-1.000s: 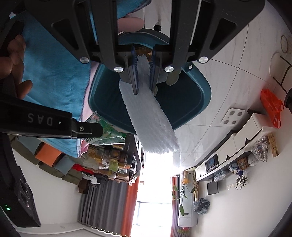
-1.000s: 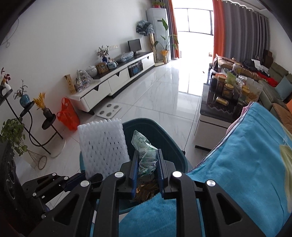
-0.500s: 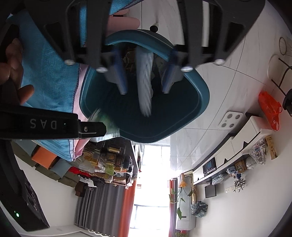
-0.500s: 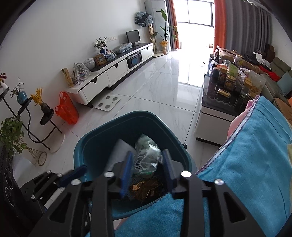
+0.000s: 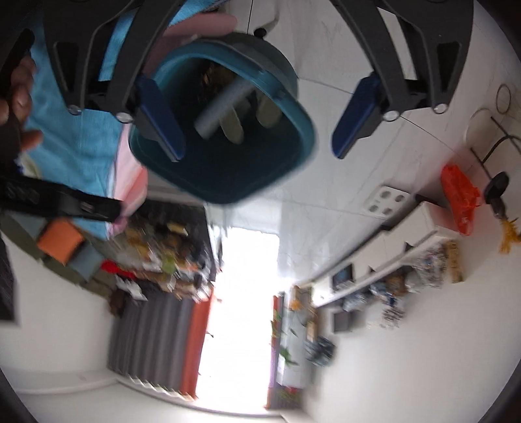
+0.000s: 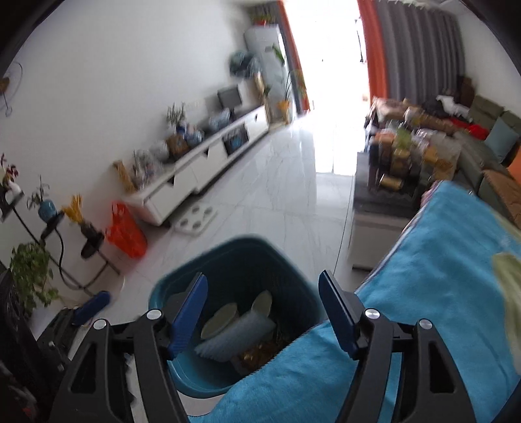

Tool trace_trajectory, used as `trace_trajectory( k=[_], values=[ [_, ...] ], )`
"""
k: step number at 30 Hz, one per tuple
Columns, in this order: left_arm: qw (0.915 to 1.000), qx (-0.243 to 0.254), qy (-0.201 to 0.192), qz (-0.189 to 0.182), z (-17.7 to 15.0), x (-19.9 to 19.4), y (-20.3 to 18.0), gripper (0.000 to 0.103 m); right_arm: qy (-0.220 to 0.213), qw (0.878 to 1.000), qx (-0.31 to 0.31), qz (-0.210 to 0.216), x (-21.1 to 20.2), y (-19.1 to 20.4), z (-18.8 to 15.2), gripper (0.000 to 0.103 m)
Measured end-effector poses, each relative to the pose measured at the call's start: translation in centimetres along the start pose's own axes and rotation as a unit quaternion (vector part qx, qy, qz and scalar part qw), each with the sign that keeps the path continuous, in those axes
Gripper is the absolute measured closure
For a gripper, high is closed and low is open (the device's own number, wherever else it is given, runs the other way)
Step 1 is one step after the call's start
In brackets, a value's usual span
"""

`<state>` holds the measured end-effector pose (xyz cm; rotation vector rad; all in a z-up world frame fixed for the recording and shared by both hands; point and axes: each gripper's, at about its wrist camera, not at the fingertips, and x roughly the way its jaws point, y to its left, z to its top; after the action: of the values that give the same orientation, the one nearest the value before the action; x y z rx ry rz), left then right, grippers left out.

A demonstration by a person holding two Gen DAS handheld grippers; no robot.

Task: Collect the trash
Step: 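Move both tools back over the table toward the wrappers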

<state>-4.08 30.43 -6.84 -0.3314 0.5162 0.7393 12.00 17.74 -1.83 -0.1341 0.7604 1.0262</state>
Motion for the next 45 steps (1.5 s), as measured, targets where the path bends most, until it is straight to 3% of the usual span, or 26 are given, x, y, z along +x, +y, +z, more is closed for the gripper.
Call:
trace_trajectory(
  k=[4,9,14,17,22,29,36,45],
  values=[
    [0.997,-0.05,-0.057,0.013,1.8,-3.2,1.6,0.006,-0.08,0.997,0.001,0.007,-4.8,-1.0,-0.4,0.013],
    [0.9936,-0.056,-0.098,0.002,3.9,-5.7,0.1,0.006,-0.151,0.988,-0.002,-0.029,-10.5,-3.5,-3.1,0.008],
    [0.9928,-0.014,-0.101,-0.063,4.2,-7.3,-6.2,0.006,-0.185,0.98,0.023,-0.077,-15.9,-7.2,-6.8,0.007],
    [0.9875,0.026,-0.096,-0.122,3.6,-8.0,-11.2,0.006,-0.203,0.972,0.041,-0.114,-19.0,-9.1,-8.9,0.007],
    [0.968,0.097,-0.077,-0.218,1.6,-9.6,-19.8,0.006,-0.21,0.957,0.074,-0.185,-23.2,-11.7,-13.3,0.007],
    [0.9343,0.181,-0.048,-0.303,-2.8,-11.3,-28.4,0.006,-0.194,0.938,0.122,-0.259,-26.3,-14.6,-18.4,0.007],
    [0.9127,0.211,-0.022,-0.349,-5.6,-11.7,-31.6,0.006,-0.181,0.927,0.168,-0.281,-27.4,-16.0,-20.8,0.007],
    [0.9034,0.223,-0.008,-0.366,-6.2,-11.3,-31.1,0.006,-0.16,0.922,0.203,-0.287,-26.9,-17.7,-20.9,0.007]
  ],
)
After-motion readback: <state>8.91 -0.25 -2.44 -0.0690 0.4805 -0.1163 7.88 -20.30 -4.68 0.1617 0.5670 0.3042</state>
